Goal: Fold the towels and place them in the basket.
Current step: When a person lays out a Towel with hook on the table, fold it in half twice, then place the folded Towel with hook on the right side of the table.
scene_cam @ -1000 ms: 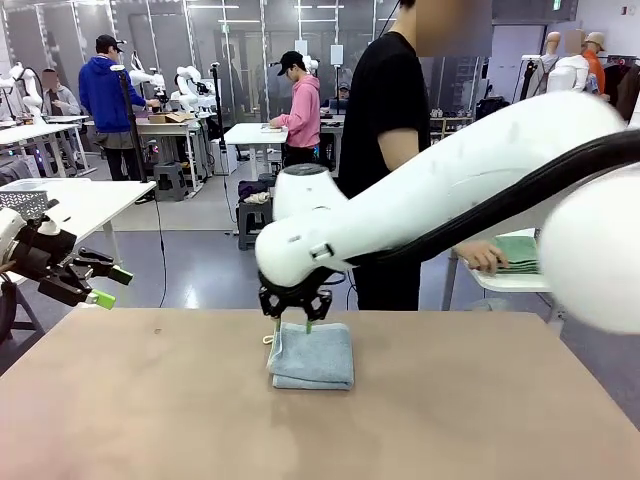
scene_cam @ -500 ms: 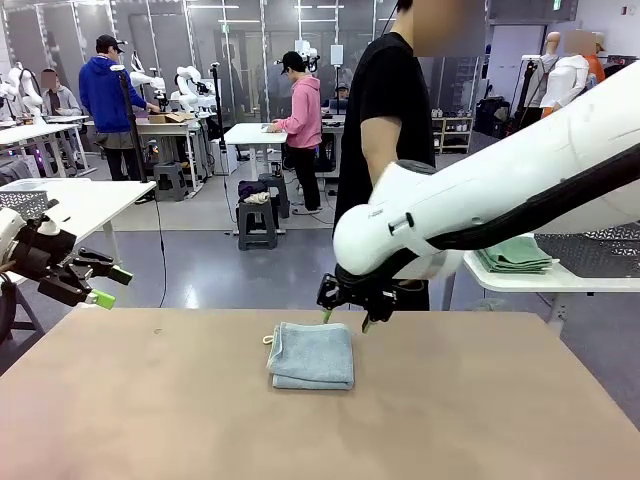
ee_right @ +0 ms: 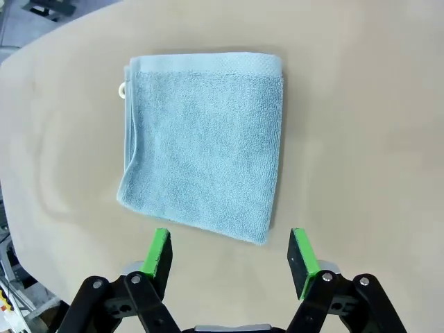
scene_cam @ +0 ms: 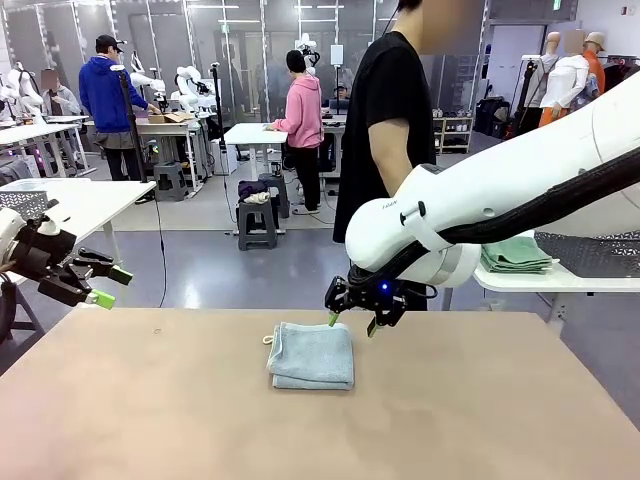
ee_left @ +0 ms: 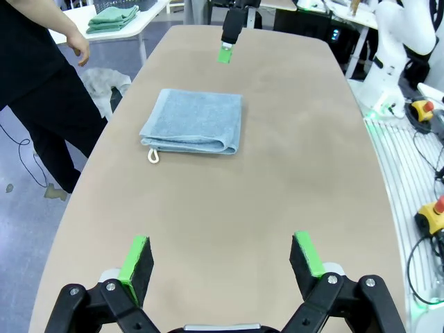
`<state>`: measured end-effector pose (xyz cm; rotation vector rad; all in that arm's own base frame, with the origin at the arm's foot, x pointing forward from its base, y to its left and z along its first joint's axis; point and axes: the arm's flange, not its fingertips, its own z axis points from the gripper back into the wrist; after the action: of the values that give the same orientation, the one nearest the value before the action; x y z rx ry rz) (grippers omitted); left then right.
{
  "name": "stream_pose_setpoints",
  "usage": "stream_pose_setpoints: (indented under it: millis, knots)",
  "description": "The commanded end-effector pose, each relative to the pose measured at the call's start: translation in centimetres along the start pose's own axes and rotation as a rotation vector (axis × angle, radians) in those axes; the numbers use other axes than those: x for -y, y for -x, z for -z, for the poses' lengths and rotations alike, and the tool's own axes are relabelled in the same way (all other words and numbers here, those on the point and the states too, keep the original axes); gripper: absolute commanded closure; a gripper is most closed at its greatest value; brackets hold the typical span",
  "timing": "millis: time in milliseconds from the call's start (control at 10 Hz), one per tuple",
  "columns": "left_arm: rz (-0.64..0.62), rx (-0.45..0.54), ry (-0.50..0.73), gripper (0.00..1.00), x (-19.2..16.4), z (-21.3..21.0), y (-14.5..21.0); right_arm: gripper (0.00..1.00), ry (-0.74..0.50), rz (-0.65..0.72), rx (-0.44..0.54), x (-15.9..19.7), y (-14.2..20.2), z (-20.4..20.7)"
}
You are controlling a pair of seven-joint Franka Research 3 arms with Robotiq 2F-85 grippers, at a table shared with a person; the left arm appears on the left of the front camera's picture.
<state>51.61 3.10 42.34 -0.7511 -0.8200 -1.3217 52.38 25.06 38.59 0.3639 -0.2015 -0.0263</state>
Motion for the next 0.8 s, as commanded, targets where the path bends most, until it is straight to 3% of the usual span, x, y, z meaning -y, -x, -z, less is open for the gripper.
stream_pose_setpoints:
  millis: [0, 700]
  knots:
    - [0.003, 0.002, -0.002, 0.00, 0.06, -0.10, -0.16, 0.16, -0.002, 0.005, -0.002, 0.01, 0.01, 0.13]
    - [0.003, 0.002, -0.002, 0.00, 0.06, -0.10, -0.16, 0.16, -0.002, 0.005, -0.002, 0.01, 0.01, 0.13]
